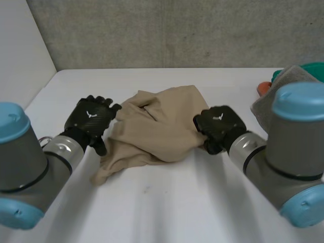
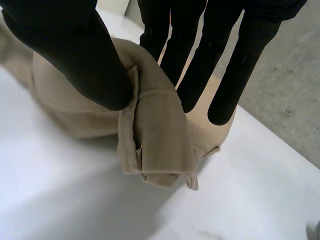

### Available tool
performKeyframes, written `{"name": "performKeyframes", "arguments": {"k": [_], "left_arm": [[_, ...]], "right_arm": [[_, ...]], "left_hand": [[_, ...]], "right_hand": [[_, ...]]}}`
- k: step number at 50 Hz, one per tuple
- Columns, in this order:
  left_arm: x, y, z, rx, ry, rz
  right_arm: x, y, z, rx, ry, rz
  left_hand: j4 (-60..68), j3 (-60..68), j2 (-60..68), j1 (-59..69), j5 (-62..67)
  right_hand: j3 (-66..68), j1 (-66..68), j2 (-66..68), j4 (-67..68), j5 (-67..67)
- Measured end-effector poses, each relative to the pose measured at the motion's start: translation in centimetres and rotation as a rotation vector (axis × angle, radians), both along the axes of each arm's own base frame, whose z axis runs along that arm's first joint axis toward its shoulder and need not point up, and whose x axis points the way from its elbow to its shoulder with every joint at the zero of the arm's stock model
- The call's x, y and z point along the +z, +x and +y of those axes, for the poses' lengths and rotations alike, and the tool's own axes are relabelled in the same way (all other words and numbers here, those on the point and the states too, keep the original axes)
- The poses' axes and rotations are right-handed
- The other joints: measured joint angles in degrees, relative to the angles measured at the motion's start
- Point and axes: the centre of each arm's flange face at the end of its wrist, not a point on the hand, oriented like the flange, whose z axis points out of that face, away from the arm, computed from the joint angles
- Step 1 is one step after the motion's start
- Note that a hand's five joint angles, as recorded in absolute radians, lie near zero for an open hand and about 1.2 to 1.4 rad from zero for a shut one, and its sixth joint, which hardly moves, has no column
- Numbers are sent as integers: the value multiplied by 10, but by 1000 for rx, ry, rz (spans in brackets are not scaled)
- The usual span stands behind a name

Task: Fold the laundry.

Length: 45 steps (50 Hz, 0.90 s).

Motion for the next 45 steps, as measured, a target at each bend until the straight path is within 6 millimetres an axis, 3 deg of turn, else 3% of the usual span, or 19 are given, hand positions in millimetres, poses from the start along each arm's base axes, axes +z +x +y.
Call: {"name": "performKeyframes", "arguments": {"k": [6, 10, 15, 21, 23, 24, 25, 26, 29, 33, 36, 41, 45], "left_arm": [[-14, 3, -26, 38, 70, -14], [-24, 3, -36, 35, 121, -28], [-28, 1, -47, 36, 131, -28], [-24, -3, -61, 52, 85, -14], [-23, -6, -65, 55, 73, -12], [-24, -8, -66, 55, 71, -12], [-24, -8, -67, 55, 71, -12], [-26, -10, -67, 54, 72, -14], [-29, -14, -66, 53, 83, -21], [-30, -16, -60, 54, 105, -32], [-29, -15, -52, 57, 129, -39], [-28, -10, -45, 60, 160, -40], [-33, -9, -45, 53, 187, -42]], "right_arm": [[34, 0, -4, -19, 22, -115], [41, 7, -19, -45, 22, -158], [33, 22, -51, -96, -2, -160], [5, 40, -96, -175, -78, -100], [-9, 48, -114, -200, -123, -64], [-15, 50, -119, -205, -138, -52], [-16, 51, -120, -206, -142, -49], [-23, 55, -126, -210, -161, -35], [-30, 60, -134, -217, -195, -10], [-22, 57, -133, -226, -203, 3], [1, 46, -123, -228, -181, 22], [36, 17, -90, -176, -112, 93], [43, -1, -63, -97, -48, 162]], "left_hand": [[1, 1, 1, 2, 0], [29, 21, 23, 32, 11], [87, 76, 77, 92, 72], [141, 134, 133, 143, 128], [148, 138, 137, 146, 134], [148, 138, 137, 146, 134], [148, 138, 137, 146, 134], [148, 138, 137, 146, 134], [147, 137, 137, 146, 133], [147, 137, 137, 145, 132], [147, 137, 137, 146, 132], [147, 138, 137, 146, 132], [148, 138, 137, 146, 134]], "right_hand": [[3, 0, 0, 0, 0], [3, 0, 0, 0, 5], [3, 8, 0, 0, 10], [3, 11, 0, 1, 12], [-72, -42, -83, -76, -63], [-184, -156, -201, -187, -178], [-207, -180, -225, -209, -201], [-341, -312, -349, -344, -341], [-508, -455, -504, -514, -509], [-549, -480, -544, -551, -541], [-550, -480, -544, -554, -541], [-497, -439, -494, -505, -486], [-408, -343, -403, -415, -395]]}}
